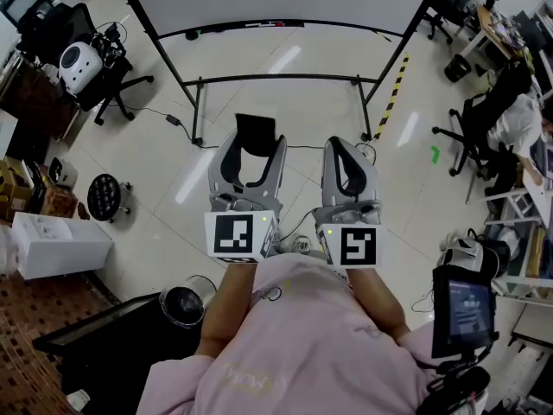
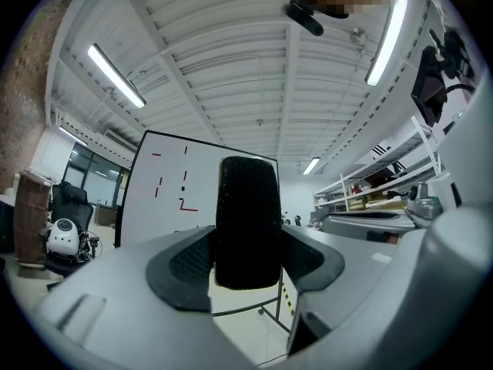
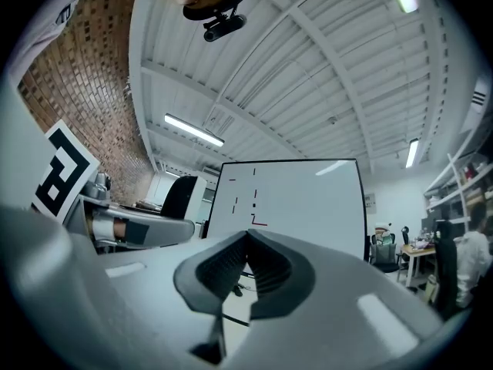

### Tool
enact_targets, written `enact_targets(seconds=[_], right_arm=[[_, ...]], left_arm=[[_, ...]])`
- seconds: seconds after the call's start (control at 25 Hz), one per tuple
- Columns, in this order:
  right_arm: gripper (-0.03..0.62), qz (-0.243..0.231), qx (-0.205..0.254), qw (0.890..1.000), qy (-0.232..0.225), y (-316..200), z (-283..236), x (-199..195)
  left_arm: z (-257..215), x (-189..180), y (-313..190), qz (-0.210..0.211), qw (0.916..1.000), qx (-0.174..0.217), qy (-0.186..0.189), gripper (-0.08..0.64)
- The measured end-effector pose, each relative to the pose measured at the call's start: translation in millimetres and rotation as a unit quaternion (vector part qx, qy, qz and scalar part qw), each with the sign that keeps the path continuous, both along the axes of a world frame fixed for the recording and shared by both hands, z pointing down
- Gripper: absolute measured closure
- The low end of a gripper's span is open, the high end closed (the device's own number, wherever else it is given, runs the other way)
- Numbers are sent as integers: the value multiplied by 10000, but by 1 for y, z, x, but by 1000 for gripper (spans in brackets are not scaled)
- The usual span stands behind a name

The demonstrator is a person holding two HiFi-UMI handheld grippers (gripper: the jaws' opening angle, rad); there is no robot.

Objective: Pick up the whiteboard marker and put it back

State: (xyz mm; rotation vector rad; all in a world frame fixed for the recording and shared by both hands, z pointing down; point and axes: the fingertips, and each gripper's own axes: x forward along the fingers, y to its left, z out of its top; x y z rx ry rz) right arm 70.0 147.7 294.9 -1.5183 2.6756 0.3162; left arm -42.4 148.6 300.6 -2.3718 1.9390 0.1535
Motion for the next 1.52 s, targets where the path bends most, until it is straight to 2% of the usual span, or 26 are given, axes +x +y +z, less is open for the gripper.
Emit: enact_targets(seconds=[0.4,0.76,0.92,1.12,1.32,1.4,1.52], right_arm=[[588,-48,54,9999,-90,-6,-10,-21],[588,212,-20,9997,-75,-53,1,-44],[588,318,-1,9995,53,-82,11,-40],[588,318,-58,9994,132,-140,15,-24],[588,-455,-140,9989,22,-215,20,-19],[588,-519,-113,9986,46,-242,19,-15],[588,-583,-367,9976,-36,-278,32,-14]], left_arm=[[-2,-20,-8,-72,9999,-95,-13,299],[11,-52,-56,72,9998,-188,88,301],[22,-54,-97,144,9989,-366,238,301],[41,-38,-163,112,9972,-634,387,301],[42,-23,-244,-70,9970,-661,393,301],[36,-21,-269,-165,9974,-601,359,301],[35,-24,-308,-293,9972,-621,307,301]])
